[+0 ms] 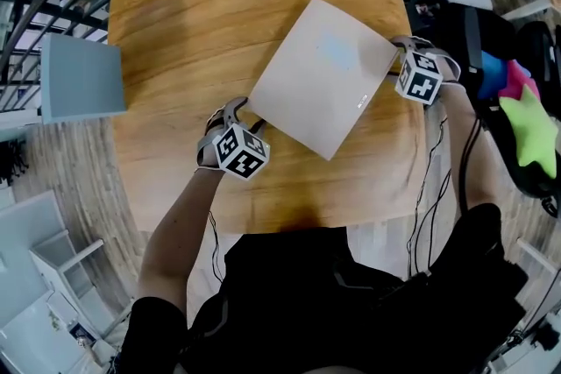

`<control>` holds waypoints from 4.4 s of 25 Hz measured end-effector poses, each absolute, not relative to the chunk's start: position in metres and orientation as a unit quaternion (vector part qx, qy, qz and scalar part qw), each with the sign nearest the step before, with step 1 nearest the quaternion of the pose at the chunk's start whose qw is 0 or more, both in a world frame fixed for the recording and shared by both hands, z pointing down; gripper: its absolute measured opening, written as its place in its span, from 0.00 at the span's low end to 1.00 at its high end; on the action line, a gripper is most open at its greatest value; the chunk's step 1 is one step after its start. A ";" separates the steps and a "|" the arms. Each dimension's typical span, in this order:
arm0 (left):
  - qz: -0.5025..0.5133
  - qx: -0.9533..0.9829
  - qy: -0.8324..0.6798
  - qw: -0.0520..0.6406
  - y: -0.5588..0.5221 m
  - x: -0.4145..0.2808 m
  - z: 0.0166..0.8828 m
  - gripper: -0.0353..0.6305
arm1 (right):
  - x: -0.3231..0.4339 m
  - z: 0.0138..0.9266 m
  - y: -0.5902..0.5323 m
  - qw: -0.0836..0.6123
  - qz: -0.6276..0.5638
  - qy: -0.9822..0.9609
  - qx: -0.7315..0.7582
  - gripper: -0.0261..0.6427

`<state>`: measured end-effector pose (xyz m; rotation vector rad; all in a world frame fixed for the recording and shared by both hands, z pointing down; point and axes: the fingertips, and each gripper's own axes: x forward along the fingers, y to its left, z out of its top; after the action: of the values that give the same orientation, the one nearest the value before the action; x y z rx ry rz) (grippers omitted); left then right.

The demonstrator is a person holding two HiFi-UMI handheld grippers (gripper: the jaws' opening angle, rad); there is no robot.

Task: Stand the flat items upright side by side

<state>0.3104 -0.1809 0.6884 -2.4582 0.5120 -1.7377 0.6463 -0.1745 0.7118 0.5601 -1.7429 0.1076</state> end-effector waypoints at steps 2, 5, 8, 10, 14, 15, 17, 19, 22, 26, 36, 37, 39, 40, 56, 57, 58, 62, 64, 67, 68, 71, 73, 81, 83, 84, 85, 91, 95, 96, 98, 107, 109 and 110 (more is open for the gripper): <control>-0.576 -0.798 0.168 0.056 -0.181 0.308 0.691 0.49 | 0.645 0.699 -0.170 0.612 0.038 -0.747 0.257 0.52; -0.584 -0.790 0.175 0.070 -0.179 0.305 0.694 0.49 | 0.641 0.684 -0.158 0.625 0.030 -0.733 0.268 0.52; -0.583 -0.791 0.171 0.079 -0.178 0.302 0.694 0.49 | 0.634 0.659 -0.145 0.634 0.014 -0.721 0.278 0.51; -0.584 -0.790 0.168 0.086 -0.177 0.297 0.694 0.49 | 0.627 0.643 -0.135 0.647 0.004 -0.705 0.291 0.51; -0.591 -0.784 0.160 0.102 -0.173 0.280 0.697 0.49 | 0.602 0.617 -0.110 0.662 -0.006 -0.680 0.316 0.50; -0.592 -0.784 0.152 0.108 -0.172 0.277 0.697 0.49 | 0.596 0.611 -0.104 0.663 -0.008 -0.676 0.321 0.50; -0.595 -0.783 0.139 0.118 -0.174 0.276 0.697 0.49 | 0.587 0.598 -0.096 0.670 -0.017 -0.663 0.333 0.51; -0.598 -0.780 0.138 0.123 -0.180 0.271 0.695 0.49 | 0.575 0.584 -0.095 0.678 -0.033 -0.649 0.344 0.51; -0.600 -0.776 0.140 0.136 -0.185 0.263 0.695 0.49 | 0.554 0.559 -0.089 0.689 -0.054 -0.633 0.350 0.51; -0.605 -0.769 0.129 0.163 -0.187 0.263 0.700 0.49 | 0.533 0.535 -0.073 0.703 -0.077 -0.608 0.360 0.51; -0.628 -0.747 0.098 0.196 -0.179 0.235 0.716 0.50 | 0.461 0.493 -0.042 0.732 -0.146 -0.554 0.370 0.51; -0.629 -0.746 0.108 0.192 -0.180 0.231 0.720 0.50 | 0.452 0.492 -0.038 0.730 -0.150 -0.556 0.368 0.51; -0.628 -0.747 0.130 0.175 -0.184 0.228 0.726 0.49 | 0.439 0.486 -0.036 0.729 -0.168 -0.553 0.367 0.50; -0.627 -0.748 0.136 0.167 -0.185 0.229 0.727 0.49 | 0.434 0.480 -0.036 0.730 -0.180 -0.547 0.368 0.50; -0.615 -0.780 0.065 0.101 -0.161 0.232 0.725 0.38 | 0.365 0.451 -0.012 0.713 -0.288 -0.544 0.335 0.49; -0.604 -0.791 0.060 0.079 -0.159 0.235 0.721 0.38 | 0.364 0.451 -0.012 0.712 -0.293 -0.544 0.332 0.48; -0.591 -0.802 0.056 0.060 -0.157 0.238 0.716 0.38 | 0.362 0.450 -0.013 0.709 -0.295 -0.548 0.331 0.46; -0.554 -0.830 0.062 0.025 -0.153 0.245 0.697 0.38 | 0.345 0.451 -0.021 0.698 -0.304 -0.563 0.321 0.46; -0.536 -0.841 0.074 0.004 -0.156 0.245 0.688 0.37 | 0.338 0.450 -0.031 0.691 -0.312 -0.568 0.320 0.46; -0.509 -0.856 0.091 -0.024 -0.158 0.242 0.673 0.37 | 0.329 0.451 -0.044 0.682 -0.315 -0.578 0.320 0.46; -0.497 -0.862 0.096 -0.033 -0.159 0.240 0.667 0.37 | 0.325 0.451 -0.048 0.678 -0.316 -0.582 0.319 0.46; -0.460 -0.877 0.124 -0.064 -0.168 0.232 0.647 0.37 | 0.312 0.452 -0.061 0.673 -0.322 -0.590 0.309 0.46; -0.434 -0.884 0.156 -0.080 -0.178 0.221 0.635 0.37 | 0.301 0.452 -0.070 0.668 -0.331 -0.597 0.297 0.46; -0.327 -0.893 0.260 -0.165 -0.188 0.155 0.576 0.37 | 0.274 0.450 -0.105 0.628 -0.361 -0.621 0.300 0.47; -0.298 -0.894 0.286 -0.174 -0.189 0.140 0.557 0.37 | 0.271 0.449 -0.108 0.619 -0.361 -0.627 0.305 0.47; -0.285 -0.894 0.300 -0.173 -0.189 0.133 0.548 0.37 | 0.270 0.449 -0.109 0.614 -0.361 -0.631 0.308 0.47; -0.273 -0.894 0.315 -0.168 -0.188 0.126 0.539 0.37 | 0.270 0.449 -0.108 0.610 -0.358 -0.635 0.311 0.48; -0.200 -0.888 0.390 -0.139 -0.189 0.081 0.487 0.37 | 0.266 0.448 -0.109 0.573 -0.318 -0.678 0.333 0.54; -0.158 -0.878 0.424 -0.159 -0.179 0.060 0.466 0.37 | 0.264 0.435 -0.105 0.491 -0.231 -0.744 0.390 0.61; -0.152 -0.874 0.433 -0.160 -0.177 0.054 0.461 0.37 | 0.262 0.432 -0.105 0.462 -0.204 -0.762 0.405 0.63; -0.146 -0.869 0.449 -0.150 -0.172 0.047 0.452 0.37 | 0.258 0.429 -0.104 0.410 -0.158 -0.787 0.434 0.64; -0.118 -0.859 0.486 -0.111 -0.157 0.048 0.408 0.34 | 0.261 0.448 -0.113 0.252 0.033 -0.818 0.516 0.72; -0.123 -0.857 0.492 -0.093 -0.151 0.048 0.402 0.32 | 0.261 0.454 -0.115 0.225 0.070 -0.822 0.519 0.72; -0.124 -0.855 0.496 -0.088 -0.149 0.047 0.400 0.32 | 0.260 0.457 -0.117 0.216 0.084 -0.823 0.519 0.72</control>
<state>0.0466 -0.1487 0.3995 -2.8472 1.6510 -0.4120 0.2599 -0.1168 0.4574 1.4369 -2.2806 0.2320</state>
